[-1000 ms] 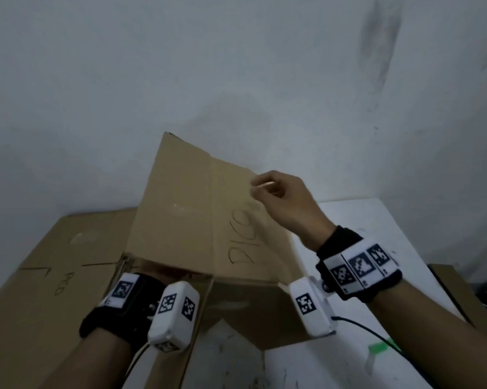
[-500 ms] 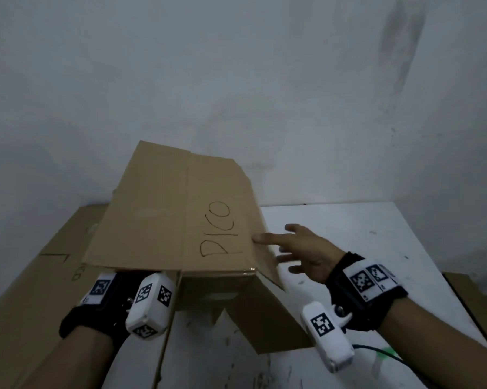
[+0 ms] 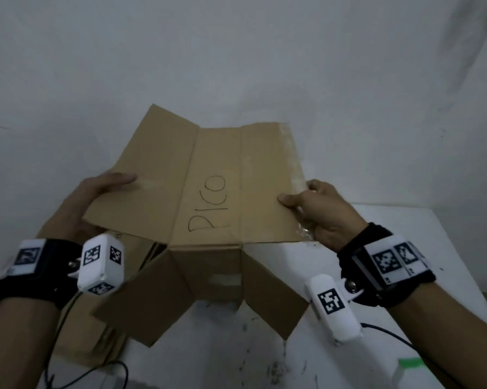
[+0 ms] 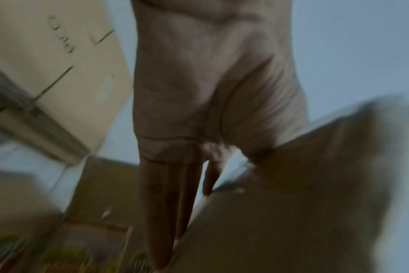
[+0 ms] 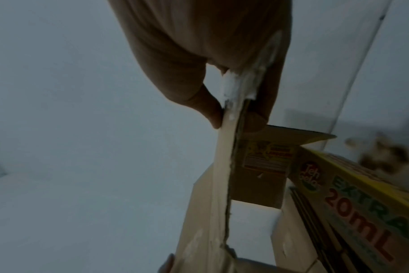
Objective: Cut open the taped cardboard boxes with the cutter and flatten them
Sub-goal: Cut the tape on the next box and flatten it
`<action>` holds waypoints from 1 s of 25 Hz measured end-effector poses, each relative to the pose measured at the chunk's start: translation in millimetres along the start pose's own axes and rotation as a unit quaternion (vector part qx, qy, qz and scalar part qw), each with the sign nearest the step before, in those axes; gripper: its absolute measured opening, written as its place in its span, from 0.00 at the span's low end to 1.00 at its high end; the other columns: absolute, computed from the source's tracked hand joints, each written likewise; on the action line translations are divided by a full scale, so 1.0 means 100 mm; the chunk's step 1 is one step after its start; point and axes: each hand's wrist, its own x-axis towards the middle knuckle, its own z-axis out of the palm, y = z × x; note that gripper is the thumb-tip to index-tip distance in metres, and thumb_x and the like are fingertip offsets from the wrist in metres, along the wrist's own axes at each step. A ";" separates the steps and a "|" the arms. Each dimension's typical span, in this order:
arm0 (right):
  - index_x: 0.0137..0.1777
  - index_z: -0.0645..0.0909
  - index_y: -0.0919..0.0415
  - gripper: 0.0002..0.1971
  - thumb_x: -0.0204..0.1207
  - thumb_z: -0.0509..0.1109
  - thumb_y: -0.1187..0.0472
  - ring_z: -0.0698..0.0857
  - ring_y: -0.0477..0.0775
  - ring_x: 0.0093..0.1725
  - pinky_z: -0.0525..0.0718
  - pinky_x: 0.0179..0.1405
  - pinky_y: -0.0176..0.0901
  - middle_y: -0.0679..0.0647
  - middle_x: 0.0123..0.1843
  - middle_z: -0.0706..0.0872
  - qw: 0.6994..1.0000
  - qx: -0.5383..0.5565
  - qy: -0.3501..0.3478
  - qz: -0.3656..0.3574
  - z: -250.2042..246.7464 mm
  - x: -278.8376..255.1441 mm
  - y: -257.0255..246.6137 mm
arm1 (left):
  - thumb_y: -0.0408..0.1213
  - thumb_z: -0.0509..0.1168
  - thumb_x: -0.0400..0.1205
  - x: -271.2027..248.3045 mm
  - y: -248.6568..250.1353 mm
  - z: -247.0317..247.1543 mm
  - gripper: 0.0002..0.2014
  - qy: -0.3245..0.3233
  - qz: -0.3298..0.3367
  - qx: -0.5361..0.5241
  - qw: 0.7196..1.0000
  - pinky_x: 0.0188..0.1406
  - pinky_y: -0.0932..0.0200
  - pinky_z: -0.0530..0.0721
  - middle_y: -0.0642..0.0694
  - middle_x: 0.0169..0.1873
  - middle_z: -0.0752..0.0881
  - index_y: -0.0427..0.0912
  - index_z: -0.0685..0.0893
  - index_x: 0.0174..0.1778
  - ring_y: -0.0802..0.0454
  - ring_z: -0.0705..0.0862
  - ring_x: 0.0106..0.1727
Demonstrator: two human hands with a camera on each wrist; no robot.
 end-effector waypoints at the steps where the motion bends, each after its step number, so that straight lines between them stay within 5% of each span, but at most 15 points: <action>1: 0.68 0.73 0.67 0.23 0.76 0.75 0.74 0.89 0.55 0.45 0.89 0.29 0.39 0.61 0.55 0.87 1.000 -0.003 0.001 -0.006 0.00 0.00 -0.03 | 0.46 0.80 0.70 0.00 0.06 -0.05 0.26 -0.060 -0.014 0.054 0.997 0.34 0.60 0.90 0.38 0.52 0.91 0.44 0.85 0.64 0.50 0.91 0.38; 3: 0.65 0.73 0.65 0.19 0.78 0.73 0.75 0.87 0.55 0.43 0.87 0.25 0.39 0.62 0.56 0.87 1.000 -0.005 0.009 -0.005 0.01 0.03 -0.04 | 0.52 0.88 0.54 0.05 0.15 -0.13 0.47 -0.107 -0.009 0.197 0.974 0.39 0.56 0.91 0.39 0.56 0.91 0.50 0.82 0.71 0.44 0.92 0.46; 5: 0.71 0.71 0.66 0.23 0.78 0.73 0.74 0.87 0.58 0.49 0.91 0.36 0.46 0.64 0.62 0.85 1.000 -0.008 0.019 0.007 0.05 0.07 0.00 | 0.49 0.83 0.69 0.19 0.16 -0.03 0.43 -0.049 0.012 0.345 0.937 0.49 0.55 0.87 0.42 0.61 0.88 0.49 0.73 0.80 0.44 0.89 0.53; 7: 0.77 0.67 0.65 0.28 0.79 0.72 0.74 0.86 0.62 0.56 0.90 0.52 0.55 0.64 0.67 0.82 0.999 -0.012 0.030 0.016 0.14 0.16 0.05 | 0.49 0.73 0.80 0.37 0.10 0.06 0.40 0.016 0.074 0.533 0.842 0.65 0.47 0.79 0.39 0.73 0.79 0.50 0.62 0.87 0.40 0.81 0.67; 9: 0.73 0.67 0.65 0.25 0.79 0.69 0.75 0.84 0.61 0.57 0.89 0.51 0.54 0.63 0.66 0.81 0.999 -0.016 0.035 0.002 0.21 0.26 0.01 | 0.61 0.69 0.78 0.38 0.10 0.19 0.44 0.019 0.127 0.619 0.775 0.76 0.42 0.71 0.40 0.81 0.70 0.53 0.58 0.88 0.39 0.72 0.78; 12: 0.72 0.67 0.64 0.24 0.79 0.68 0.76 0.83 0.61 0.56 0.86 0.38 0.47 0.62 0.66 0.80 0.999 -0.015 0.040 -0.019 0.32 0.45 -0.11 | 0.75 0.63 0.69 0.20 0.14 0.41 0.46 -0.094 0.126 0.594 0.789 0.78 0.48 0.68 0.52 0.83 0.68 0.66 0.62 0.84 0.49 0.69 0.81; 14: 0.74 0.66 0.64 0.26 0.79 0.67 0.76 0.84 0.61 0.55 0.86 0.33 0.46 0.62 0.66 0.80 0.999 -0.006 0.036 -0.014 0.42 0.56 -0.13 | 0.84 0.61 0.60 0.06 0.04 0.64 0.52 -0.179 0.119 0.613 0.760 0.82 0.48 0.63 0.63 0.84 0.59 0.76 0.55 0.82 0.58 0.61 0.83; 16: 0.73 0.67 0.63 0.24 0.80 0.67 0.75 0.85 0.61 0.54 0.88 0.33 0.49 0.62 0.64 0.81 1.000 0.007 0.025 -0.006 0.55 0.63 -0.09 | 0.89 0.59 0.53 0.03 -0.24 0.84 0.60 -0.212 0.140 0.641 0.724 0.86 0.40 0.55 0.61 0.86 0.47 0.78 0.42 0.81 0.57 0.49 0.86; 19: 0.74 0.72 0.62 0.19 0.85 0.67 0.62 0.87 0.64 0.58 0.89 0.56 0.63 0.64 0.67 0.84 0.992 0.080 -0.085 0.036 0.62 0.67 0.07 | 0.89 0.57 0.51 0.08 -0.83 1.00 0.65 -0.149 0.193 0.626 0.741 0.82 0.26 0.47 0.49 0.88 0.40 0.75 0.34 0.82 0.45 0.42 0.88; 21: 0.67 0.81 0.63 0.23 0.86 0.62 0.44 0.87 0.62 0.56 0.85 0.59 0.58 0.64 0.61 0.86 0.962 0.199 -0.165 0.085 0.47 0.62 0.27 | 0.85 0.62 0.58 0.09 -1.14 0.98 0.61 -0.099 0.257 0.600 0.751 0.79 0.21 0.48 0.48 0.88 0.46 0.73 0.38 0.83 0.44 0.47 0.88; 23: 0.55 0.84 0.62 0.28 0.85 0.57 0.36 0.84 0.61 0.47 0.82 0.47 0.51 0.65 0.54 0.87 0.954 0.258 -0.081 0.127 0.22 0.66 0.61 | 0.81 0.62 0.63 0.13 -1.27 0.92 0.57 -0.062 0.287 0.560 0.775 0.79 0.20 0.47 0.50 0.88 0.51 0.71 0.41 0.84 0.46 0.50 0.88; 25: 0.55 0.83 0.62 0.24 0.86 0.56 0.41 0.83 0.61 0.49 0.82 0.53 0.54 0.66 0.61 0.86 0.967 0.183 0.035 0.174 -0.04 0.64 1.11 | 0.79 0.62 0.65 0.17 -1.28 0.86 0.55 -0.040 0.275 0.511 0.813 0.81 0.24 0.41 0.53 0.88 0.52 0.71 0.43 0.85 0.50 0.49 0.88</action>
